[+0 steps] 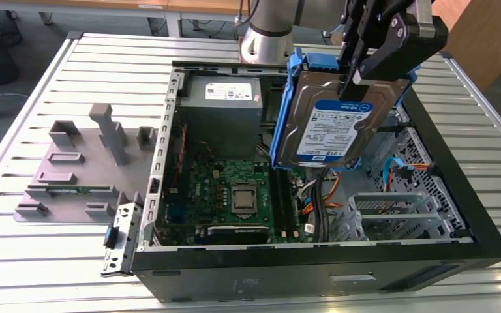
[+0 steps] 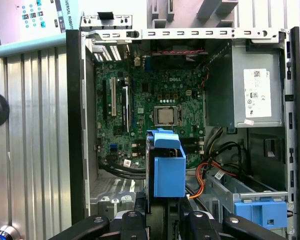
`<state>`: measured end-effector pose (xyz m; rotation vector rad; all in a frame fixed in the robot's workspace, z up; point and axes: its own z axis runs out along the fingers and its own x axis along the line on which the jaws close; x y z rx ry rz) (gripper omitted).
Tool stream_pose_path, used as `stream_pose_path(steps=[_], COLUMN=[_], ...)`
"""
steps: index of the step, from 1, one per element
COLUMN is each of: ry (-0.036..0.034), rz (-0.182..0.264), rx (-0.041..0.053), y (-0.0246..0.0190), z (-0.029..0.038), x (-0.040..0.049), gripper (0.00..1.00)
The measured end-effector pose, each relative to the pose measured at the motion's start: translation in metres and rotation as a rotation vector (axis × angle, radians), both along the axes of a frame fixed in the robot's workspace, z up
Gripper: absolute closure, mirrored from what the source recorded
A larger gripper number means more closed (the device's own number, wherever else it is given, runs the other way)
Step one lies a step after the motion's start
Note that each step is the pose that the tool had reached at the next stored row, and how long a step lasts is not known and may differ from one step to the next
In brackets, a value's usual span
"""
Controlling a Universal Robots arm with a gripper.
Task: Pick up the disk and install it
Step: 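Pick up the disk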
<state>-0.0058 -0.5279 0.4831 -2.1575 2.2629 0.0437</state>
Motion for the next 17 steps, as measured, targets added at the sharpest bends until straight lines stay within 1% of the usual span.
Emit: stream_pose_path(steps=[10,17], ry=[0.0000,0.0000], rz=[0.000,0.000], rx=[0.0001,0.0000], y=[0.0000,0.0000], z=[0.0013,0.0013], x=[0.0001,0.0052], gripper=[0.65,0.65])
